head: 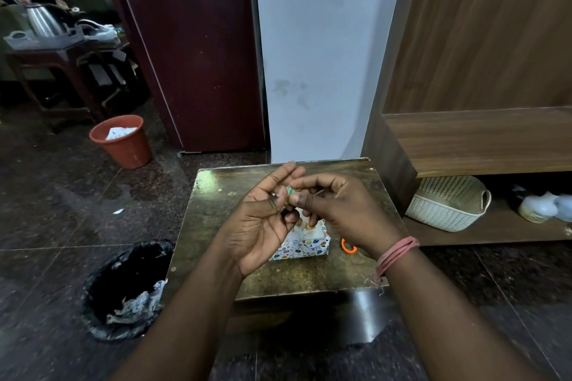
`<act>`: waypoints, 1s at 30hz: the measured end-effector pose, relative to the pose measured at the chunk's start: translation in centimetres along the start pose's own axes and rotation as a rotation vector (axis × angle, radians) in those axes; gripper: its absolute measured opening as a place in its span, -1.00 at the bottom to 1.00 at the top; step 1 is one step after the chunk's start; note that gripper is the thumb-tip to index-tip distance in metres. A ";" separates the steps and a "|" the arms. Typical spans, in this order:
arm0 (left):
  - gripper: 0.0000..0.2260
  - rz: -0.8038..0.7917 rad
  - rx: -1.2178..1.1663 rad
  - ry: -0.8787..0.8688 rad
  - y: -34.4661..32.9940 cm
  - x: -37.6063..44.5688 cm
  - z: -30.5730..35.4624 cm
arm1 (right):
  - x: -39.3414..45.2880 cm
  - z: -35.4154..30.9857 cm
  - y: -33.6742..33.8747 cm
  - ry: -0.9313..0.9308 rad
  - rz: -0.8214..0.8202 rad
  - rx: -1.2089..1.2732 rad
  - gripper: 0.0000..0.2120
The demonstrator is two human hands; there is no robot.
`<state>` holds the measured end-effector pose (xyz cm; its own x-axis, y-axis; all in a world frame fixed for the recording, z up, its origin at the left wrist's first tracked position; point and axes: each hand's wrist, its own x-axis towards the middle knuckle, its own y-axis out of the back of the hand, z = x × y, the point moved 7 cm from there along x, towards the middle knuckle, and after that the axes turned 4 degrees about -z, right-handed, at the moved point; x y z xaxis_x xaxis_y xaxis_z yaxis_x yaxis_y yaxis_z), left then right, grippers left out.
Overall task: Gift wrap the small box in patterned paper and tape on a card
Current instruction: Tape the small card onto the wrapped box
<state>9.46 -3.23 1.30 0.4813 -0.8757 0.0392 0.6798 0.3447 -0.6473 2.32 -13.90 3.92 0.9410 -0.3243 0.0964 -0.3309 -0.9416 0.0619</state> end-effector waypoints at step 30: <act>-0.64 0.201 0.216 0.049 1.6 -0.2 0.6 | -2.5 5.3 9.3 -0.576 0.388 -0.131 -0.81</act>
<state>10.78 -2.30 0.74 0.5946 -0.7960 -0.1134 0.6779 0.5722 -0.4615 -2.70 -22.31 -0.97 0.6294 -0.6645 -0.4029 -0.6215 -0.7417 0.2524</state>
